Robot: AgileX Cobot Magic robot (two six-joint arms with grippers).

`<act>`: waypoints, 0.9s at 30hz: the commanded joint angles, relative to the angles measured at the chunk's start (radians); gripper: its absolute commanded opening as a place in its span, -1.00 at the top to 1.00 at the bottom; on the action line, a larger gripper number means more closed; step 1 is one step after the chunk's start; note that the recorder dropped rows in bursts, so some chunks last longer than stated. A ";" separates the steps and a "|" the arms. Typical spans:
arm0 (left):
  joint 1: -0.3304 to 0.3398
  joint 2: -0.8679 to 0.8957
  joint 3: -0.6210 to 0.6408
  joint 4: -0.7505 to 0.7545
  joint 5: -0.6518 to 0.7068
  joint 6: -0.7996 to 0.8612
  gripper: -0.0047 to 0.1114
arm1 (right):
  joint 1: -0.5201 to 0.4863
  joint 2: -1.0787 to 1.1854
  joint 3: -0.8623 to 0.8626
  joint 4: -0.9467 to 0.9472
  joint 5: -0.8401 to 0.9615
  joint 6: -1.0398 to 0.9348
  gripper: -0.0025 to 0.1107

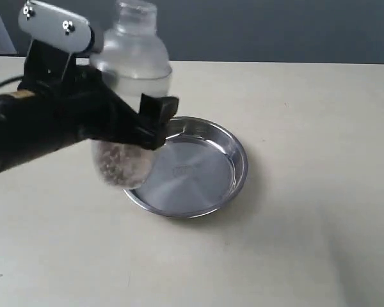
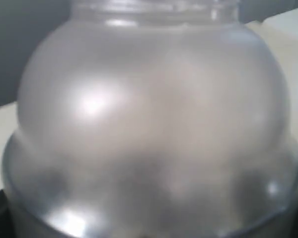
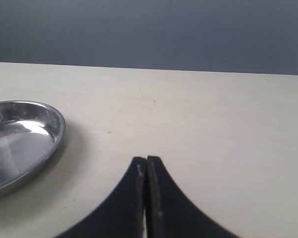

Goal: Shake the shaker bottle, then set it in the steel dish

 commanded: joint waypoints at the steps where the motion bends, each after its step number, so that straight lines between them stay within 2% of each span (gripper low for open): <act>1: -0.013 -0.031 -0.026 0.017 -0.095 0.000 0.91 | 0.004 -0.004 0.001 -0.001 -0.009 -0.001 0.97; 2: 0.003 0.032 0.029 -0.068 -0.098 0.000 0.91 | 0.004 -0.004 0.001 -0.001 -0.009 -0.001 0.97; 3: 0.003 0.041 0.034 -0.085 -0.069 0.014 0.91 | 0.004 -0.004 0.001 -0.001 -0.009 -0.001 0.97; 6: -0.026 -0.008 -0.048 -0.024 -0.008 0.014 0.91 | 0.004 -0.004 0.001 -0.001 -0.009 -0.001 0.97; 9: -0.047 -0.028 -0.075 -0.030 -0.044 0.062 0.92 | 0.004 -0.004 0.001 -0.001 -0.009 -0.001 0.97; 11: -0.035 0.072 0.023 -0.194 -0.087 0.115 0.92 | 0.004 -0.004 0.001 -0.001 -0.009 -0.001 0.97; 12: -0.038 0.070 0.016 -0.182 -0.064 0.125 0.92 | 0.004 -0.004 0.001 -0.001 -0.009 -0.001 0.97; 13: -0.050 0.031 -0.037 -0.103 -0.028 0.120 0.92 | 0.004 -0.004 0.001 -0.001 -0.009 -0.001 0.97; 15: -0.067 -0.022 -0.098 -0.053 -0.062 0.122 0.92 | 0.004 -0.004 0.001 -0.001 -0.009 -0.001 0.97; 16: -0.067 -0.024 -0.082 -0.059 -0.091 0.112 0.92 | 0.004 -0.004 0.001 -0.001 -0.009 -0.001 0.97; 18: -0.067 0.078 0.050 -0.084 -0.182 -0.002 0.91 | 0.004 -0.004 0.001 -0.001 -0.009 -0.001 0.97; 22: -0.095 -0.048 -0.063 0.248 -0.168 -0.145 0.91 | 0.004 -0.004 0.001 -0.001 -0.009 -0.001 0.97; 23: -0.095 -0.046 -0.047 0.213 -0.172 -0.159 0.91 | 0.004 -0.004 0.001 -0.001 -0.009 -0.001 0.97; 25: -0.087 0.055 0.070 0.116 -0.207 -0.246 0.91 | 0.004 -0.004 0.001 -0.001 -0.009 -0.001 0.97; 27: -0.089 0.083 0.104 0.263 -0.191 -0.406 0.91 | 0.004 -0.004 0.001 -0.001 -0.009 -0.001 0.97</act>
